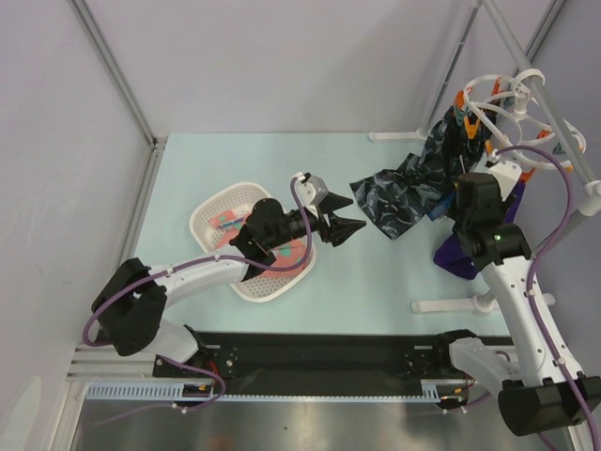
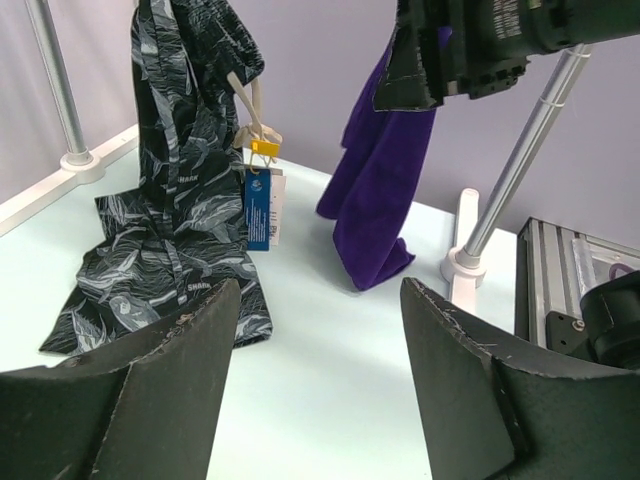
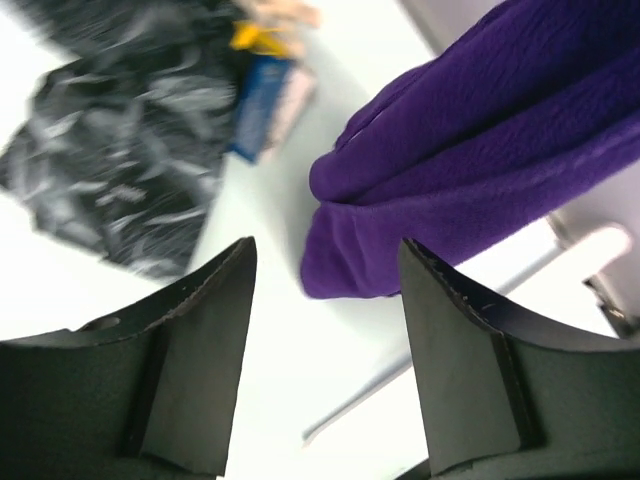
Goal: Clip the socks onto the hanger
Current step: Open the clamp at the hanger.
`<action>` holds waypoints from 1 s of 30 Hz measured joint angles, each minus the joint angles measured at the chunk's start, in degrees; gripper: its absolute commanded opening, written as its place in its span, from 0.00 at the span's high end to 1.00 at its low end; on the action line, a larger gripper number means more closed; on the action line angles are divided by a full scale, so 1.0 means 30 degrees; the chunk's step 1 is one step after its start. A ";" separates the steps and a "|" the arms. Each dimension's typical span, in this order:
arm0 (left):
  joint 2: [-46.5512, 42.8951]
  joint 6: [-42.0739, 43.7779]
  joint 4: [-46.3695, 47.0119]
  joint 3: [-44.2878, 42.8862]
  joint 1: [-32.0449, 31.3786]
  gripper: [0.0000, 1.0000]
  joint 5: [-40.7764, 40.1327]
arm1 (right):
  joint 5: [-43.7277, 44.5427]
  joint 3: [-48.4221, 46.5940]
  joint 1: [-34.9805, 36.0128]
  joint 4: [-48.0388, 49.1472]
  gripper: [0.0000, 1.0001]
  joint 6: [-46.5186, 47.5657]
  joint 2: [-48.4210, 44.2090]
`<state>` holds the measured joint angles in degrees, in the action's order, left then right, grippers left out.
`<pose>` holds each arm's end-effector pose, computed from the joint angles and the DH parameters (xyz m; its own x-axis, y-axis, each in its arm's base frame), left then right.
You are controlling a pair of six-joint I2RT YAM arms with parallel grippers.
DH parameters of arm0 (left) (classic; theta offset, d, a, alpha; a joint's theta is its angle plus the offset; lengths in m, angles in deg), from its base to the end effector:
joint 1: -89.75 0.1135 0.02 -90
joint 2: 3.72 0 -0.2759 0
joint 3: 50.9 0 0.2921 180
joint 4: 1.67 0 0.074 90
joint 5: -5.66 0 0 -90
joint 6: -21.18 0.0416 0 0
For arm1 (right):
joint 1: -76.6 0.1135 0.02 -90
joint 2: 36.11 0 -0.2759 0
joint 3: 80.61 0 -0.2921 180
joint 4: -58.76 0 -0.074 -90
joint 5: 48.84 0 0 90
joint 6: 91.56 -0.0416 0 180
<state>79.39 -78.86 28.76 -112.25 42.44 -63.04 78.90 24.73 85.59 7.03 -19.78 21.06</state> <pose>0.2395 -0.2820 0.2961 -0.0612 -0.1732 -0.9830 0.9319 0.3428 -0.1184 0.2385 0.0119 0.3730 -0.4103 0.1854 -0.8929 0.5311 0.8445 -0.0686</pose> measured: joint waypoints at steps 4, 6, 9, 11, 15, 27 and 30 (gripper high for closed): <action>0.0000 0.0000 0.0000 0.0029 0.0007 0.29 0.0029 | -0.1501 -0.0080 0.0437 -0.0656 0.35 -0.0306 -0.0947; 0.0000 0.0000 0.0007 0.0029 0.0022 0.29 0.0044 | -0.2091 -0.0299 0.0510 -0.1035 0.35 -0.0452 -0.1202; 0.0000 0.0000 0.0007 0.0029 0.0036 0.29 0.0066 | -0.2856 -0.0838 0.0736 -0.1406 0.34 -0.0590 -0.1341; 0.0000 0.0000 0.0007 0.0029 0.0044 0.29 0.0124 | -0.3373 -0.1224 0.0969 -0.1632 0.33 -0.0743 -0.1377; 0.0000 0.0007 0.0007 0.0029 0.0051 0.30 0.0146 | -0.3971 -0.2171 0.2062 -0.2127 0.33 -0.1020 -0.1290; 0.0007 -0.0073 0.0015 0.0029 0.0226 0.30 0.0532 | 0.0495 -0.8932 0.8561 -0.3483 0.35 -0.1341 0.2390; 0.0007 -0.0168 0.0029 0.0036 0.0306 0.30 0.0656 | 0.2703 -0.9850 0.8582 -0.3519 0.37 -0.1137 0.3468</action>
<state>79.41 -79.37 28.85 -112.14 43.36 -61.07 87.01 -4.82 111.34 -3.53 -23.19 31.46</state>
